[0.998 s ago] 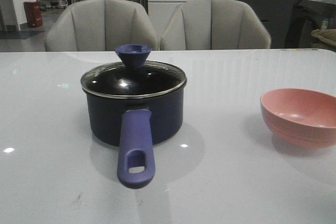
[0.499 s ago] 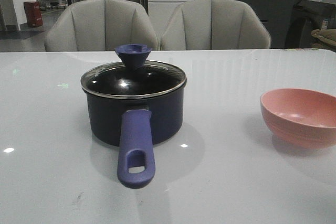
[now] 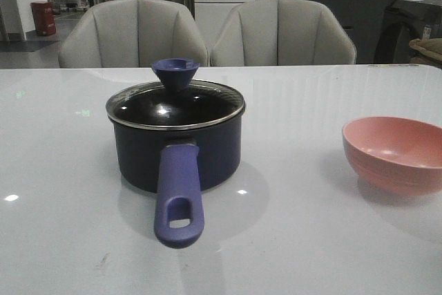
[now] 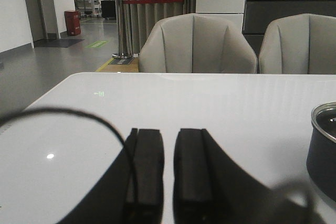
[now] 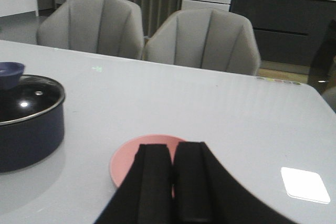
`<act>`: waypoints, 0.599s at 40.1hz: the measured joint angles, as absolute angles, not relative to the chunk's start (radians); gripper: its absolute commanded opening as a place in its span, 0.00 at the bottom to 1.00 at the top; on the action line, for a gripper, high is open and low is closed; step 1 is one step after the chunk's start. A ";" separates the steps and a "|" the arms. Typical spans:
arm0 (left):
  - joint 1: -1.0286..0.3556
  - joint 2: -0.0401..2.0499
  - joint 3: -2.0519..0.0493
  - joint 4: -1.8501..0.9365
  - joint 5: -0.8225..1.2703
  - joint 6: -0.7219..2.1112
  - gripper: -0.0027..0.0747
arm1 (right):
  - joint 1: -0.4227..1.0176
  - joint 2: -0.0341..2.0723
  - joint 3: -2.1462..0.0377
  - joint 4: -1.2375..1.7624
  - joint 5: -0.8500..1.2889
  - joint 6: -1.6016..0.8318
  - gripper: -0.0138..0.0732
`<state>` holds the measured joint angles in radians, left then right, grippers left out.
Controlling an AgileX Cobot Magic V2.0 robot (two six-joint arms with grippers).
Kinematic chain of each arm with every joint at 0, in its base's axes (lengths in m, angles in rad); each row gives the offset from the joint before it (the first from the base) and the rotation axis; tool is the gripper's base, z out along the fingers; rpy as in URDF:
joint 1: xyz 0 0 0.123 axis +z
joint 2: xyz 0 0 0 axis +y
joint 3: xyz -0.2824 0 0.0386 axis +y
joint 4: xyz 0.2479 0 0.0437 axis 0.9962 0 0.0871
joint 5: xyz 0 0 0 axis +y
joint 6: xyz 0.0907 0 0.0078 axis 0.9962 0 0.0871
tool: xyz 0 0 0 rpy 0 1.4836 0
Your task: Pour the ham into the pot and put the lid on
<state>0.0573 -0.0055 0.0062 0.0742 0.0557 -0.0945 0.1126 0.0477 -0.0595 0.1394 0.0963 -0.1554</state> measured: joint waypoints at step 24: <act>0.057 -0.006 0.006 0.073 0.056 -0.094 0.22 | 0.092 -0.009 0.025 0.031 0.000 0.000 0.33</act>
